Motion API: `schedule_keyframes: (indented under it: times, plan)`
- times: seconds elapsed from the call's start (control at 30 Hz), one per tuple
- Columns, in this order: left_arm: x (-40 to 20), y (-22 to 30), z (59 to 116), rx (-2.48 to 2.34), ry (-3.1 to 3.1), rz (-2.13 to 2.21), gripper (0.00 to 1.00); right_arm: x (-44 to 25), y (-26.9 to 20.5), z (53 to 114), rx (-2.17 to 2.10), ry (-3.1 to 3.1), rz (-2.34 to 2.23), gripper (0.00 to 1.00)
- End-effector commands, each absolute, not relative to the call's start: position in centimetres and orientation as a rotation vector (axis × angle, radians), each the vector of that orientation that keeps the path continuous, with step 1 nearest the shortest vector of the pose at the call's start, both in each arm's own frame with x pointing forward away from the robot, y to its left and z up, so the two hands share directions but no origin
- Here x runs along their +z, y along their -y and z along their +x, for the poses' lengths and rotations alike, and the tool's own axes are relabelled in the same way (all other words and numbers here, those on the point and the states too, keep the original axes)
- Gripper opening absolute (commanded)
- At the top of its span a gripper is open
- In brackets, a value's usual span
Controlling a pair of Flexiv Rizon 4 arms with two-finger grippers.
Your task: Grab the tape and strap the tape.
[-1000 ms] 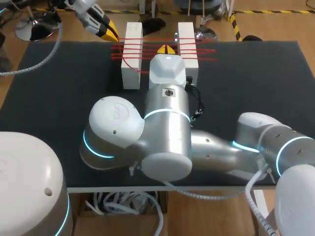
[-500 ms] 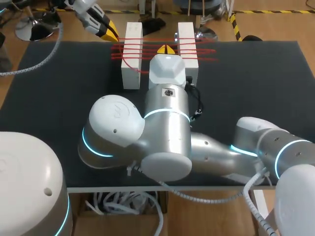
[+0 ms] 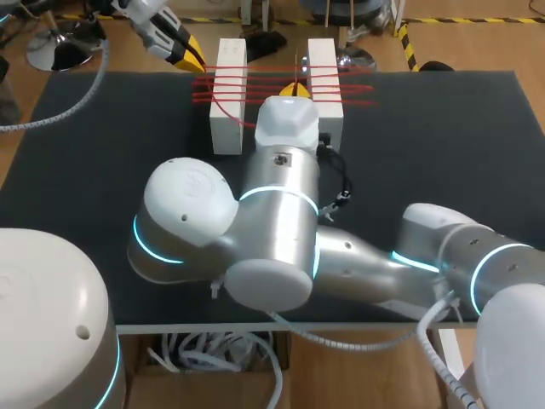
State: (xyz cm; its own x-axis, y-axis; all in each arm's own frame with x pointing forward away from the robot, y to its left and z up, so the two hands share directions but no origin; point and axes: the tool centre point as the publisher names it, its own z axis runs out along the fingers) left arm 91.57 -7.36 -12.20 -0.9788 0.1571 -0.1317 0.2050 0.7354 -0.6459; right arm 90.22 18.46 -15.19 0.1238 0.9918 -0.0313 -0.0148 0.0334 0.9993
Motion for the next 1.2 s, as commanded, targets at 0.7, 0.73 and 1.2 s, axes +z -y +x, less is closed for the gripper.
schedule_keyframes:
  times: [0.7,0.73,1.2]
  plan:
    - [-12.1,7.34,91.63,-1.075,-2.867,0.301,0.0,-15.02,-19.95,89.72,0.721,-1.21,0.974,0.0]
    - [-12.1,7.34,91.63,-1.075,-2.867,0.301,0.0,-15.04,-19.98,89.74,0.709,-1.214,0.969,0.0]
    - [-12.1,7.34,91.63,-1.075,-2.867,0.301,0.0,-15.33,-20.54,89.56,0.557,-1.269,0.844,0.0]
